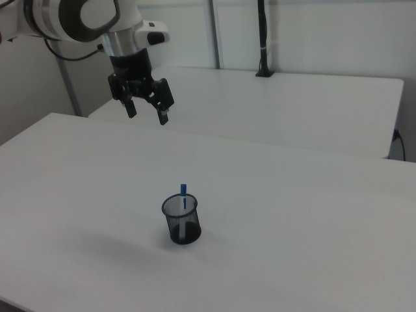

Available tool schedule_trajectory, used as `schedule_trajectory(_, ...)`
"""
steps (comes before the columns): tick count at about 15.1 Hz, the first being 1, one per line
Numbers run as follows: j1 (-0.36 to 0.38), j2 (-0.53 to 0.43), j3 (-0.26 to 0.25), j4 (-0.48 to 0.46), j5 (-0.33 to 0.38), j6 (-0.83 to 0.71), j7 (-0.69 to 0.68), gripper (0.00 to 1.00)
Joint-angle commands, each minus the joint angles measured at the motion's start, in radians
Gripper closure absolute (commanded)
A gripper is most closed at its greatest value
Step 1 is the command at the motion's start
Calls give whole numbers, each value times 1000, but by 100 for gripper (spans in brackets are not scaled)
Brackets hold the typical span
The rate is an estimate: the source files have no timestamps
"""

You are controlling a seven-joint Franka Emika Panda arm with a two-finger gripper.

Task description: Remove the marker

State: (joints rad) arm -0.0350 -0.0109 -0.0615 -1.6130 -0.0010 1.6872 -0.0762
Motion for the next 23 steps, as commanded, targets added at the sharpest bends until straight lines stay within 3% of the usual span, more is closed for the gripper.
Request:
schedule_trajectory(1, 18, 3, -14, 10, 1, 0, -10, 0)
schedule_trajectory(9, 14, 2, -21, 7, -5, -4, -42, 0)
schedule_trajectory(15, 0, 2, -24, 2, -10, -29, -212, 0)
schedule_trajectory(17, -5, 2, -29, -8, -46, -35, -229, 0)
schedule_trajectory(19, -5, -1, -29, -82, -117, -17, -226, 0)
schedule_trajectory(23, -34, 2, -40, -224, -123, 178, -223, 0)
